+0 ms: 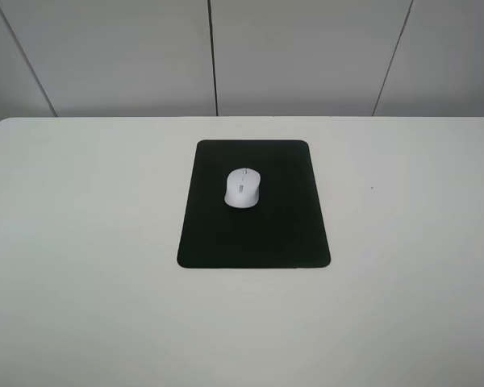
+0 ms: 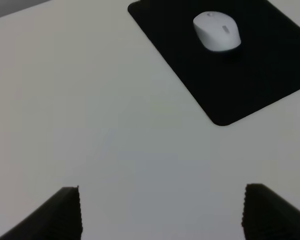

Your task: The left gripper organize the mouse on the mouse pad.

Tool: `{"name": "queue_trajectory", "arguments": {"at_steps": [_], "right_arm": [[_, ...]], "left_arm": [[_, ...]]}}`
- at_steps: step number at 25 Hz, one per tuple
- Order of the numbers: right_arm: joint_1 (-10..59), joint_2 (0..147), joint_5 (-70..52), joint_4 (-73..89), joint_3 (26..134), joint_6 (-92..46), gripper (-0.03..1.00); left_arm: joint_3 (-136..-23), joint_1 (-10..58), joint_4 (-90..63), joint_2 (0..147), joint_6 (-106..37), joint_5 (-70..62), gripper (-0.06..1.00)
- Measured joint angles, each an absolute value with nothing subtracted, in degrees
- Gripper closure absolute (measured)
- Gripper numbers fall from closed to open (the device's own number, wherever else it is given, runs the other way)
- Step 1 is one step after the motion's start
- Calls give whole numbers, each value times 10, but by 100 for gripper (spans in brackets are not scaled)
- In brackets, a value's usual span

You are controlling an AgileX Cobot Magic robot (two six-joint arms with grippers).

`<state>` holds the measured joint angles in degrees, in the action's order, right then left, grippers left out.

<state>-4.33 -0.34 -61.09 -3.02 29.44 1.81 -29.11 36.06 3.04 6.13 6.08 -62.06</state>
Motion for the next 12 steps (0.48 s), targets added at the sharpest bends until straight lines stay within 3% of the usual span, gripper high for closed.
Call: {"name": "queue_trajectory", "arguments": {"at_steps": [5,12], "right_arm": [[-43,-3,-611,-30,294,18,14],[-43,-3,-611,-30,294,18,14]], "left_arm": [[-291,335,13,39,38,-621,26],[-290,172,-36,-3,-26,-621,26]]}}
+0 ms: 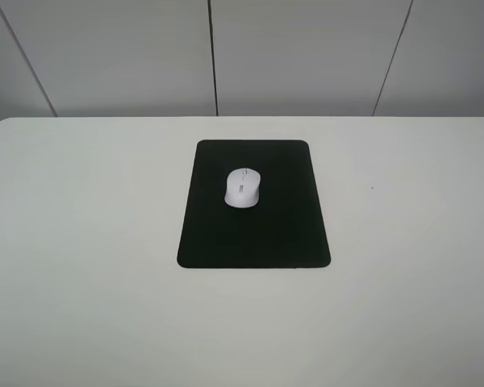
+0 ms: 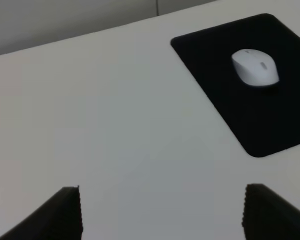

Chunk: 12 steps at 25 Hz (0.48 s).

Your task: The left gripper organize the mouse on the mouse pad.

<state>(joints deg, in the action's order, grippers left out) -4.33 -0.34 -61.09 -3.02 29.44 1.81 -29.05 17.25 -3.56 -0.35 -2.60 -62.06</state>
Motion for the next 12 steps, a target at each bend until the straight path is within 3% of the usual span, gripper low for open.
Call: {"name": "queue_trajectory", "arguments": {"at_steps": [12], "right_arm": [[-43,-3,-611,-30,294,18,14]], "left_arm": [[-290,-26,-82,-3,-62,-621,26]]}}
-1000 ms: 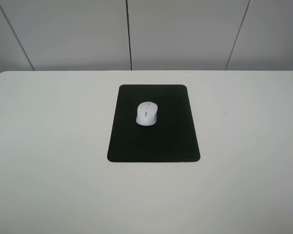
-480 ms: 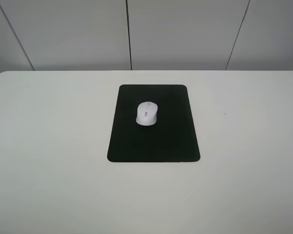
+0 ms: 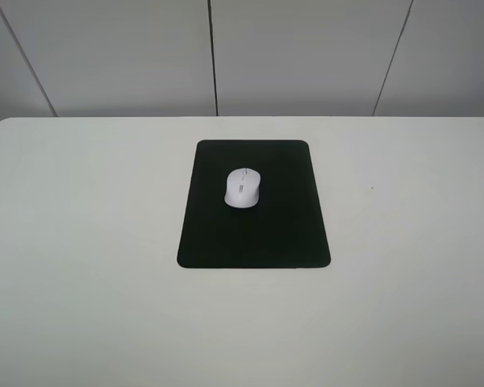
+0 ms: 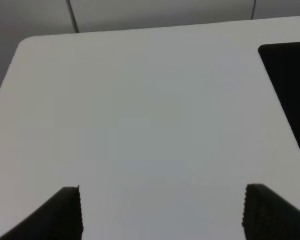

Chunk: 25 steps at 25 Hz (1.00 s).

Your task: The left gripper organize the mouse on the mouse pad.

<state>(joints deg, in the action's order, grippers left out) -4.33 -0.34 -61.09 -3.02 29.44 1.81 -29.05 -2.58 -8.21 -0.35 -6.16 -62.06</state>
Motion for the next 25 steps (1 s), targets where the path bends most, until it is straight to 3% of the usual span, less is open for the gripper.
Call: {"name": "queue_trajectory", "arguments": {"at_steps": [25], "right_arm": [[-43,-3,-611,-30,294,18,14]], "left_arm": [[-290,-39,-91,-3,-63,-620,26]]}}
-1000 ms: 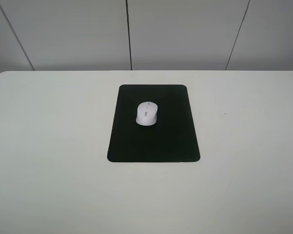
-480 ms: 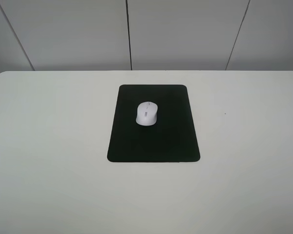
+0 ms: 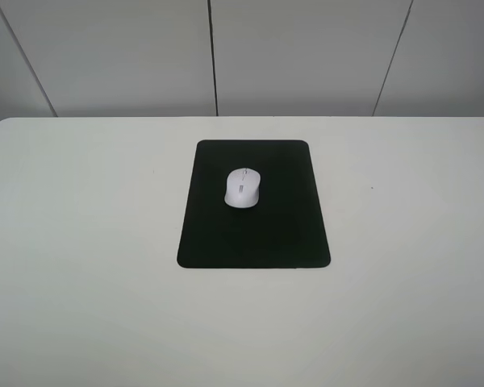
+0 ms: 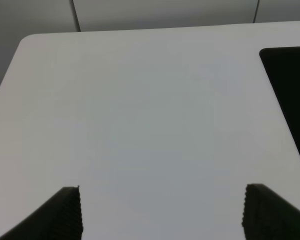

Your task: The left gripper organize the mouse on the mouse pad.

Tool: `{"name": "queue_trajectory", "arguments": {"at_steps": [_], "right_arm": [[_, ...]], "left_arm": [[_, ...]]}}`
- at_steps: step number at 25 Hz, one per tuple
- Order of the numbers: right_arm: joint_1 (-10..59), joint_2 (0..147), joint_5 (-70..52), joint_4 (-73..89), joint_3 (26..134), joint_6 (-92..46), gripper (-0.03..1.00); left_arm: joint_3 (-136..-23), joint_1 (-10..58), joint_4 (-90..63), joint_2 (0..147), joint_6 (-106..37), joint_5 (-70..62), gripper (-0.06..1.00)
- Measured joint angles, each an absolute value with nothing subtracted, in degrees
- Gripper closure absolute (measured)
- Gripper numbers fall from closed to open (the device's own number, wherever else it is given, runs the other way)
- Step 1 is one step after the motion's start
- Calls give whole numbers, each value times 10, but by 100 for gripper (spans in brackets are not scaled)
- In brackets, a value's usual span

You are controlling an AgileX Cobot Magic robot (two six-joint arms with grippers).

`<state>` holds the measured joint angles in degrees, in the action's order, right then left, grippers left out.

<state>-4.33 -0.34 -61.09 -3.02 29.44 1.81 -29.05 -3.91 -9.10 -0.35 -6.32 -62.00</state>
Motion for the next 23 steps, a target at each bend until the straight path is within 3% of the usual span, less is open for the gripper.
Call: {"name": "queue_trajectory", "arguments": {"at_steps": [23], "right_arm": [[-43,-3,-611,-30,294,18,14]], "left_arm": [[-290,-39,-88,-3,-64,-620,26]]}}
